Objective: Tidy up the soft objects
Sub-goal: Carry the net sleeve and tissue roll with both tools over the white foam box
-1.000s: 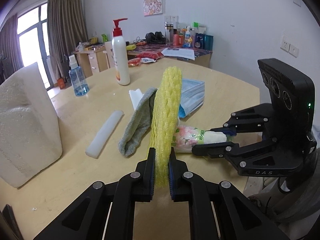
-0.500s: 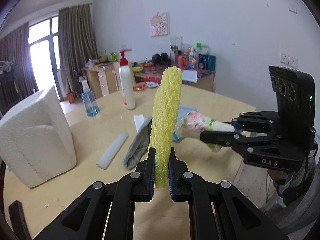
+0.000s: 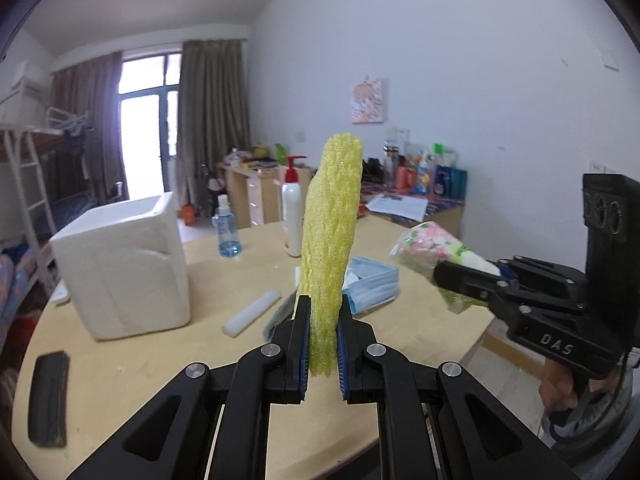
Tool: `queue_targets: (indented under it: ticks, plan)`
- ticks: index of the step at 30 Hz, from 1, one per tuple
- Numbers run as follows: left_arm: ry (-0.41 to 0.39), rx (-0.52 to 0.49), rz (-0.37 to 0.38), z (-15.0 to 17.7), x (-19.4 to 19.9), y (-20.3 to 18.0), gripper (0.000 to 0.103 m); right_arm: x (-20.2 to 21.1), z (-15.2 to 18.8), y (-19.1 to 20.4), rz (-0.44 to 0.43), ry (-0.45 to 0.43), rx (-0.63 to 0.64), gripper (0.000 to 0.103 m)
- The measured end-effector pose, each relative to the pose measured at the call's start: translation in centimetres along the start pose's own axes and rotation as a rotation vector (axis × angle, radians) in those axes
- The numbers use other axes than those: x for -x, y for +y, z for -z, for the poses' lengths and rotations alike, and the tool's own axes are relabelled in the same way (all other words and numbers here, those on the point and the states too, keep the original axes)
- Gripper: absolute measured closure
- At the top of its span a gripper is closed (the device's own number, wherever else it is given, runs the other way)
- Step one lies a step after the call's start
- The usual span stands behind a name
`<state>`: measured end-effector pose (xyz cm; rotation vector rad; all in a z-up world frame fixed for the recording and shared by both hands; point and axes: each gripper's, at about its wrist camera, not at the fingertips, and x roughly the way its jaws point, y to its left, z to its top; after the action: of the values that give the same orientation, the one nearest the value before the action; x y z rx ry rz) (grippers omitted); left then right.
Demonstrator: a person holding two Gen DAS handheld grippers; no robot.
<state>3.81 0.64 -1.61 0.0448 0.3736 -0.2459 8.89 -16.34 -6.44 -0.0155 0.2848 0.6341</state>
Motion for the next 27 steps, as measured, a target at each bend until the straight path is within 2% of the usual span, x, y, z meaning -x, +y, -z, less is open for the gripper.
queue_targets:
  ticks: [3,5,7,10,17,27]
  plan:
    - [-0.033,0.022,-0.05,0.3,0.9,-0.3,0.091,0.9,-0.2,0.1,-0.012,-0.025,-0.003,0.081]
    - [-0.069,0.024,-0.122,0.7,1.8,-0.6,0.091,1.2,-0.4,0.0,-0.007,-0.035,-0.015,0.081]
    - [-0.096,0.033,-0.163,1.0,2.6,-0.8,0.091,1.4,-0.4,0.1,-0.011,-0.037,-0.019,0.081]
    - [-0.117,0.063,-0.167,1.3,3.8,-0.7,0.091,2.1,-0.4,0.1,-0.012,-0.045,-0.019,0.081]
    - [-0.158,0.06,-0.215,1.6,6.1,-0.8,0.091,2.9,-0.2,0.4,-0.029,-0.07,-0.01,0.081]
    - [-0.186,0.096,-0.295,2.4,8.6,0.9,0.091,2.2,-0.9,3.2,-0.086,-0.078,0.048,0.081]
